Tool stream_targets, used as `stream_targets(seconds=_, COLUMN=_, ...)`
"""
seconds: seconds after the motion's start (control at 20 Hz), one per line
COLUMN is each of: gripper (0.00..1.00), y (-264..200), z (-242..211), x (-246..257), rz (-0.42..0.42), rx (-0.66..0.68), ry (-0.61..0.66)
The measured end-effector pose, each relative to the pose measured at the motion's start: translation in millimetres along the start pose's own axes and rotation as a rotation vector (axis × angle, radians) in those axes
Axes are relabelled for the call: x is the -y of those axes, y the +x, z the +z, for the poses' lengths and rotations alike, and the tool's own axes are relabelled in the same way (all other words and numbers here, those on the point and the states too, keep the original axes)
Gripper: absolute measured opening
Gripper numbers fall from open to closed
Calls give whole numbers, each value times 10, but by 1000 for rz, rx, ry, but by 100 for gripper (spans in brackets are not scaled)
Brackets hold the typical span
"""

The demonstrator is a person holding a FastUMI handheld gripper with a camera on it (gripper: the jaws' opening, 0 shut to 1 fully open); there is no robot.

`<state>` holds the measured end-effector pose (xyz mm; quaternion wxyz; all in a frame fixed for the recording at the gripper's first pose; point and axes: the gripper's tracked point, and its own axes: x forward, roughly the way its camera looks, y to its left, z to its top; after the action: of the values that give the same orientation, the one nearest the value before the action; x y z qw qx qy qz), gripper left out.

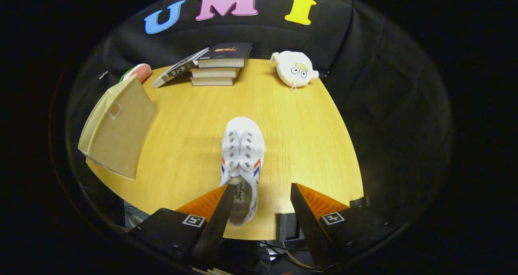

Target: Open the storage box then place both shoes into the box .Put the left shoe in first, then the right shoe, with the right side of both shoes facing outward in a uniform manner.

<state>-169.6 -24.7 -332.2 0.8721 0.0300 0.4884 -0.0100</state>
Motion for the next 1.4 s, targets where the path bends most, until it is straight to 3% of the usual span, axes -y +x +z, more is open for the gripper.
stream_targets(seconds=0.25, gripper=79, y=483, z=-165, x=-19, rz=32, rx=-72, ry=-54)
stream_targets(seconds=0.45, gripper=73, y=711, z=122, x=-10, rz=31, rx=29, ry=-15)
stream_targets(seconds=0.65, gripper=64, y=798, z=429, x=73, rz=-37, rx=185, ry=-14)
stream_targets(seconds=0.75, gripper=48, y=966, z=384, x=-23, rz=3, rx=152, ry=31)
stream_targets(seconds=0.85, gripper=22, y=973, z=376, x=-35, rz=10, rx=154, ry=84)
stream_targets(seconds=1.0, gripper=8, y=955, z=388, x=-46, rz=36, rx=93, ry=176)
stream_targets(seconds=1.1, gripper=5, y=813, z=467, x=-77, rz=68, rx=79, ry=270)
stream_targets(seconds=1.4, gripper=5, y=177, z=902, x=-236, rz=55, rx=133, ry=308)
